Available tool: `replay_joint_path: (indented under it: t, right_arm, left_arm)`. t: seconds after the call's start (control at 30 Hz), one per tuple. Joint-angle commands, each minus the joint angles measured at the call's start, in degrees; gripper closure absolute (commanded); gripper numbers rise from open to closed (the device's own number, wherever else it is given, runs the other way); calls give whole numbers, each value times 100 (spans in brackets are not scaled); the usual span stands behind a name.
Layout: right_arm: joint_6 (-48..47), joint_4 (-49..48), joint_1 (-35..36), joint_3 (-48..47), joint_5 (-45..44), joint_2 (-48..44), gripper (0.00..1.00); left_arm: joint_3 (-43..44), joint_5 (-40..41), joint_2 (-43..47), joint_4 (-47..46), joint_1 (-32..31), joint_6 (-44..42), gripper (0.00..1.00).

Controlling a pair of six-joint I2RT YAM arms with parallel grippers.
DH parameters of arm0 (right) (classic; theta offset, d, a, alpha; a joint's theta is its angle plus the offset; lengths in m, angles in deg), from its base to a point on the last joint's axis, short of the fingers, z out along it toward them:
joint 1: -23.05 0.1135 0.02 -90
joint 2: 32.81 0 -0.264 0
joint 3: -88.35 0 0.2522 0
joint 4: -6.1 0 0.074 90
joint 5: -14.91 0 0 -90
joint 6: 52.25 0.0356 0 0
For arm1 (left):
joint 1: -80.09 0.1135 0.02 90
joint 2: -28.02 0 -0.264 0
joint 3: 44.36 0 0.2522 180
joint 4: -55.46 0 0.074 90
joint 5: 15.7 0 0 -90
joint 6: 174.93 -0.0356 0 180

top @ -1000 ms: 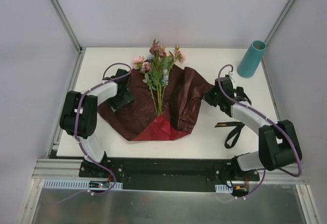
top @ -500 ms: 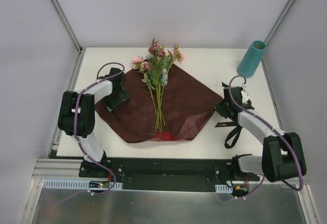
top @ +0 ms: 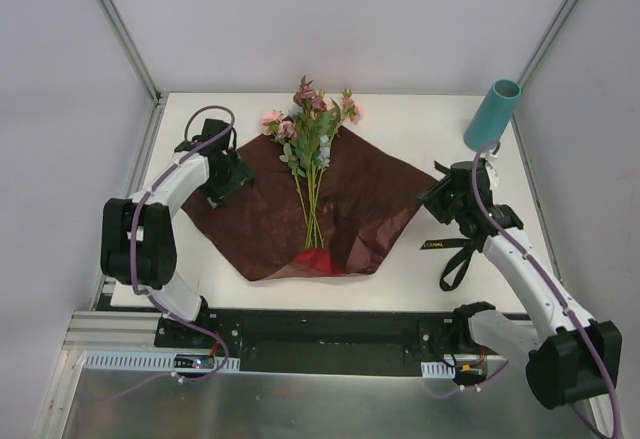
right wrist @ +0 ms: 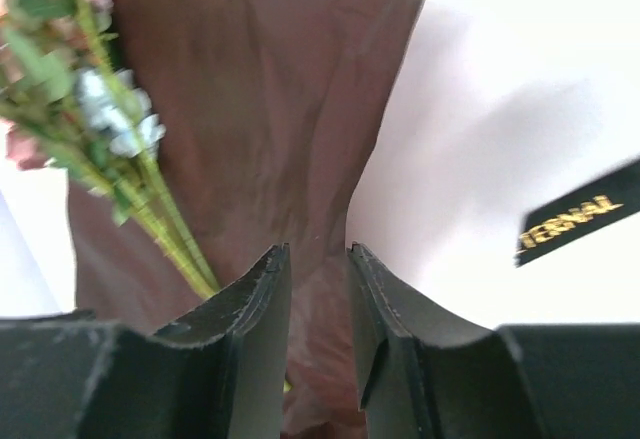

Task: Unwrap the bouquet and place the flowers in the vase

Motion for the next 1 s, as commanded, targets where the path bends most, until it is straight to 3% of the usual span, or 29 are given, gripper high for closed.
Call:
replay_joint_path:
  t: [0.0, 0.3, 0.43, 0.57, 0.7, 0.87, 0.97]
  right_arm:
    - [225, 57, 530, -268, 457, -213, 65]
    - [349, -1869, 2165, -399, 1890, 1209, 64]
    - [392, -1397, 2746, -830, 1147, 1571, 65]
    - [515, -309, 2808, -1094, -293, 1238, 64]
    - [620, 1519, 2441, -1314, -2289, 659, 56]
    - [253, 1787, 1745, -1121, -2310, -580, 58]
    - [-204, 744, 1753, -920, -1487, -916, 59]
  left_arm:
    - [-134, -581, 603, 110, -71, -179, 23]
    - [-785, -1223, 209, -515, -291, -30, 23]
    - [-829, -1127, -46, -576, -291, -12, 23]
    - [-856, -960, -143, -576, -291, -4, 23]
    - [-865, -881, -214, -568, -282, -12, 23]
    - [-874, -757, -257, -576, -291, 32, 23]
    - [-821, -897, -310, -576, -291, 67, 23]
